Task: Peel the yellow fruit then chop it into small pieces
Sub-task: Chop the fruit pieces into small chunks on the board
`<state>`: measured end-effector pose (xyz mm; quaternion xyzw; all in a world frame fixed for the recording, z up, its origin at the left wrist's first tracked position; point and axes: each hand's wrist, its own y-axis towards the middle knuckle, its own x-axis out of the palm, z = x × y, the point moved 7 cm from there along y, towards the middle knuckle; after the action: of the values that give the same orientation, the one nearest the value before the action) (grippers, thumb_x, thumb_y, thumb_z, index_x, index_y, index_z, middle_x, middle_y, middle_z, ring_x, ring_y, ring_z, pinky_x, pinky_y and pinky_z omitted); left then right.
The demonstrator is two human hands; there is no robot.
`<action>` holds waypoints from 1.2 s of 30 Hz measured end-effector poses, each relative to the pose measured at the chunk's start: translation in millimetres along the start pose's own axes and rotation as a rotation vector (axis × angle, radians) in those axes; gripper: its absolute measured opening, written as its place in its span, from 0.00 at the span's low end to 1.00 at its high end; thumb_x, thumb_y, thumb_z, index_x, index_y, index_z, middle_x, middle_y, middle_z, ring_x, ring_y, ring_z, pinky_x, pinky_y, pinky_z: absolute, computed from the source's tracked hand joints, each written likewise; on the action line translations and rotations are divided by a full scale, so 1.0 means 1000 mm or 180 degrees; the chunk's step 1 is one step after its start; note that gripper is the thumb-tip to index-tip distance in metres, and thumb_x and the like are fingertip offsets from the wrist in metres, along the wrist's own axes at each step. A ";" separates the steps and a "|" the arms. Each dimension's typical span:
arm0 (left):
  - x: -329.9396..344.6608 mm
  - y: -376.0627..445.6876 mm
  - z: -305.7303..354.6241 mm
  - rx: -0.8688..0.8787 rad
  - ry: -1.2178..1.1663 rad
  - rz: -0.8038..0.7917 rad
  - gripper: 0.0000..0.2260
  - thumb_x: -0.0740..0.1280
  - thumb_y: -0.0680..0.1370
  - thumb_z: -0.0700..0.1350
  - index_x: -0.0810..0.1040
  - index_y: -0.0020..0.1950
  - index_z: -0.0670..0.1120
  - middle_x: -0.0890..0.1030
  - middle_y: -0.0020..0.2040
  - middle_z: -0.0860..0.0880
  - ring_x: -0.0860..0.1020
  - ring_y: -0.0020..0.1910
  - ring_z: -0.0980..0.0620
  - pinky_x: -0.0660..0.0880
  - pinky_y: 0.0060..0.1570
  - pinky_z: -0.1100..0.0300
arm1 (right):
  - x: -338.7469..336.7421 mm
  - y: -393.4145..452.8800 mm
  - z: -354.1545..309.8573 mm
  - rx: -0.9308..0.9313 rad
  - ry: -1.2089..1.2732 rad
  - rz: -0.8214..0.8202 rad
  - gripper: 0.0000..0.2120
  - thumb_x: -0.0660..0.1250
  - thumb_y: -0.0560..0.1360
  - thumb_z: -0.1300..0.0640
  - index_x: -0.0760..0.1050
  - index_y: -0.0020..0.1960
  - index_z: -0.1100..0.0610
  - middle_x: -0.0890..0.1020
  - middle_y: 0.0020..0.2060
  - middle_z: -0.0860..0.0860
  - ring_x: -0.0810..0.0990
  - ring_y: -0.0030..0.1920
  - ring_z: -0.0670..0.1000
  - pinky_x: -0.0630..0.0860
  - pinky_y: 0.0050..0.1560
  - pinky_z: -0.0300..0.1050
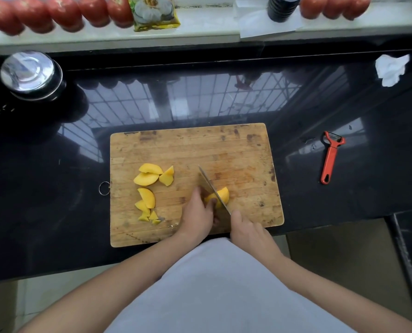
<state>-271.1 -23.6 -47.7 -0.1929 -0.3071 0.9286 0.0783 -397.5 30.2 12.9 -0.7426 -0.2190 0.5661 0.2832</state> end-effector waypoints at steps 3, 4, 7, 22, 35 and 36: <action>-0.004 0.000 0.004 0.0099 0.0414 0.0026 0.04 0.66 0.83 0.48 0.71 0.55 0.52 0.84 0.48 0.46 0.84 0.41 0.46 0.82 0.42 0.47 | -0.005 0.009 -0.002 -0.0026 0.0070 0.0056 0.04 0.52 0.82 0.62 0.62 0.55 0.55 0.79 0.48 0.55 0.81 0.48 0.61 0.73 0.41 0.51; -0.004 -0.001 0.007 0.0176 0.0651 0.0022 0.06 0.66 0.83 0.50 0.71 0.56 0.52 0.83 0.50 0.48 0.82 0.47 0.45 0.80 0.46 0.48 | -0.010 0.007 0.001 -0.0040 0.0100 0.0170 0.04 0.52 0.82 0.62 0.62 0.54 0.54 0.79 0.45 0.54 0.82 0.45 0.61 0.74 0.40 0.52; -0.003 -0.005 0.020 0.0324 0.1343 -0.0063 0.12 0.67 0.81 0.55 0.68 0.59 0.54 0.80 0.53 0.50 0.78 0.51 0.45 0.74 0.46 0.52 | -0.027 -0.008 0.012 -0.0098 0.0560 0.0362 0.02 0.57 0.83 0.59 0.67 0.55 0.53 0.80 0.42 0.53 0.83 0.42 0.57 0.80 0.43 0.57; -0.014 0.003 0.066 0.2791 0.3973 -0.0328 0.23 0.73 0.73 0.52 0.75 0.67 0.52 0.76 0.63 0.44 0.77 0.59 0.40 0.76 0.51 0.47 | -0.062 -0.017 0.080 0.0351 0.1585 0.0937 0.06 0.55 0.84 0.56 0.68 0.48 0.51 0.78 0.37 0.49 0.77 0.34 0.51 0.71 0.32 0.48; 0.035 0.024 0.093 0.1473 0.4083 -0.0117 0.23 0.53 0.83 0.68 0.73 0.54 0.50 0.81 0.46 0.50 0.80 0.45 0.47 0.73 0.48 0.51 | -0.052 -0.015 0.085 0.0345 0.1435 0.0798 0.04 0.58 0.85 0.54 0.69 0.52 0.49 0.77 0.39 0.45 0.77 0.35 0.45 0.67 0.31 0.36; 0.036 0.020 0.089 0.1429 0.3994 -0.0143 0.25 0.52 0.82 0.69 0.74 0.54 0.50 0.81 0.46 0.50 0.79 0.46 0.47 0.74 0.51 0.50 | -0.051 -0.013 0.084 0.0328 0.1389 0.0779 0.04 0.58 0.85 0.54 0.68 0.51 0.48 0.77 0.39 0.45 0.78 0.36 0.45 0.69 0.32 0.37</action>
<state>-341.1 -78.1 -5.0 -0.6692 -0.0063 0.6799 0.2997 -492.5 21.7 41.5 -0.8527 -0.0321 0.4329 0.2907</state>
